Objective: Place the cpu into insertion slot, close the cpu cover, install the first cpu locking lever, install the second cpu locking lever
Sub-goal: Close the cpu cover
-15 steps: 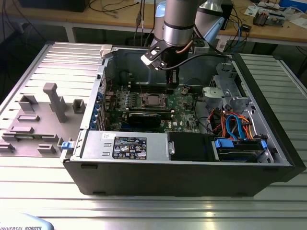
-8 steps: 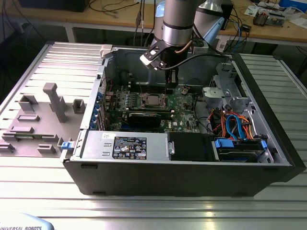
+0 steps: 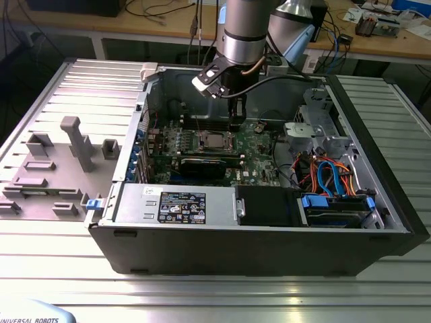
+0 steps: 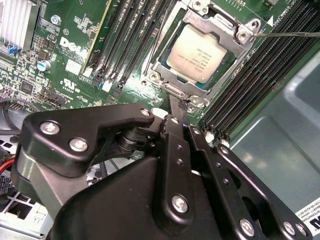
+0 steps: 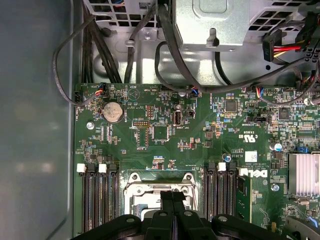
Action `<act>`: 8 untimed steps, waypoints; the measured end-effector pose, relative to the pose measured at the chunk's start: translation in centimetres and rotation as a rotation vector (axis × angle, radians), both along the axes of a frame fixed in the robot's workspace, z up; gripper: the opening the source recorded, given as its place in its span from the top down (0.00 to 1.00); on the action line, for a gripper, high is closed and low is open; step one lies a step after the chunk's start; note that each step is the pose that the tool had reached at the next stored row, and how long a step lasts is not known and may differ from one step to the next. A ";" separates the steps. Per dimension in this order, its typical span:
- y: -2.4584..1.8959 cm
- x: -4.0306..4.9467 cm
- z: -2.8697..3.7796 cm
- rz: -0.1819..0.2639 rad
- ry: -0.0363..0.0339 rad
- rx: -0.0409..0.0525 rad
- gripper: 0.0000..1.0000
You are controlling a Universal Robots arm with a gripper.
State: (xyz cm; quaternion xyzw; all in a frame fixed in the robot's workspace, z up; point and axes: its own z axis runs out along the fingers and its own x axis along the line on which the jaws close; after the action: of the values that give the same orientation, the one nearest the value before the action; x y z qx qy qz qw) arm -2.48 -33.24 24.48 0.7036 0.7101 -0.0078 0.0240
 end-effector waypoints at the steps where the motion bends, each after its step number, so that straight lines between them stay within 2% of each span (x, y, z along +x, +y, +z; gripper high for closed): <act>1: 0.00 0.00 0.00 0.000 0.0000 0.0000 0.89; 8: 0.00 -0.02 0.00 0.000 0.0000 0.0000 0.89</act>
State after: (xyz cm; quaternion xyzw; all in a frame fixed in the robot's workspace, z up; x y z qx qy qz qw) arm -2.50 -33.24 24.48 0.7036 0.7101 -0.0078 0.0240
